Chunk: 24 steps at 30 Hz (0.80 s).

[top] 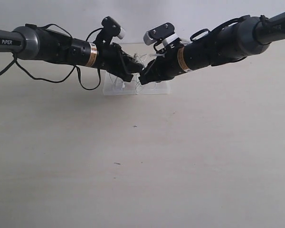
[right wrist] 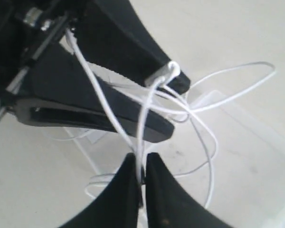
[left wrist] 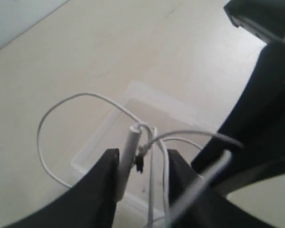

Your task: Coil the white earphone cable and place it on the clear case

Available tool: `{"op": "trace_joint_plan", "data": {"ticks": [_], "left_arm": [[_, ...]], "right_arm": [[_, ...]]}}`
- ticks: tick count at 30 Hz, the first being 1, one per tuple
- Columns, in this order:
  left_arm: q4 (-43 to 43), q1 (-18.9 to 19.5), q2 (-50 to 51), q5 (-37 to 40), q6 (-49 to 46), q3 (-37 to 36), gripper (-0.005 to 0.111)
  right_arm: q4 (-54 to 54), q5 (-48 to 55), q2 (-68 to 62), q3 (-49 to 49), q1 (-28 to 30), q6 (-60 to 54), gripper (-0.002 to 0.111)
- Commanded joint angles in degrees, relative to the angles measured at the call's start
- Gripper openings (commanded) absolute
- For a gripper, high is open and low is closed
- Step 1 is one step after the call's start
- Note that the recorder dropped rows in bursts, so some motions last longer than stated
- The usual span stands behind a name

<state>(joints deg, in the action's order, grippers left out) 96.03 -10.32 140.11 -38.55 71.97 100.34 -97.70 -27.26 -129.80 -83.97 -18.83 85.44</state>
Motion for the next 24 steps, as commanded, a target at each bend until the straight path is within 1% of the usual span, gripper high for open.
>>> {"op": "trace_joint_plan", "data": {"ticks": [1, 2, 4, 7, 9, 13, 15, 24], "left_arm": [[2.02, 0.19, -0.83, -3.23, 0.49, 0.29, 0.033], [2.61, 0.33, -0.93, -3.76, 0.74, 0.29, 0.034], [3.70, 0.58, -1.39, -4.65, 1.83, 0.29, 0.040], [3.92, 1.15, -1.86, -4.66, 3.15, 0.29, 0.052], [3.92, 1.37, -2.19, -4.78, 4.22, 0.29, 0.057], [3.92, 2.15, -2.32, -7.55, 4.75, 0.29, 0.057], [3.92, 2.52, -2.43, -10.91, 4.75, 0.29, 0.057], [3.92, 3.37, -4.70, -11.64, 5.05, 0.29, 0.057]], "right_arm": [[0.17, 3.98, 0.10, -0.43, -0.10, 1.68, 0.000], [0.17, 4.64, 0.10, -0.43, -0.10, 1.68, 0.000], [0.17, 5.18, 0.10, -0.43, -0.10, 1.68, 0.000], [0.17, 5.18, 0.10, -0.43, -0.10, 1.68, 0.000], [0.28, 5.81, 0.10, -0.43, -0.10, 1.68, 0.000], [0.28, 7.34, 0.10, -0.43, -0.10, 1.68, 0.000], [0.28, 9.77, 0.10, -0.43, -0.10, 2.32, 0.000], [0.17, 11.08, 0.10, -0.43, -0.10, 2.91, 0.000]]}}
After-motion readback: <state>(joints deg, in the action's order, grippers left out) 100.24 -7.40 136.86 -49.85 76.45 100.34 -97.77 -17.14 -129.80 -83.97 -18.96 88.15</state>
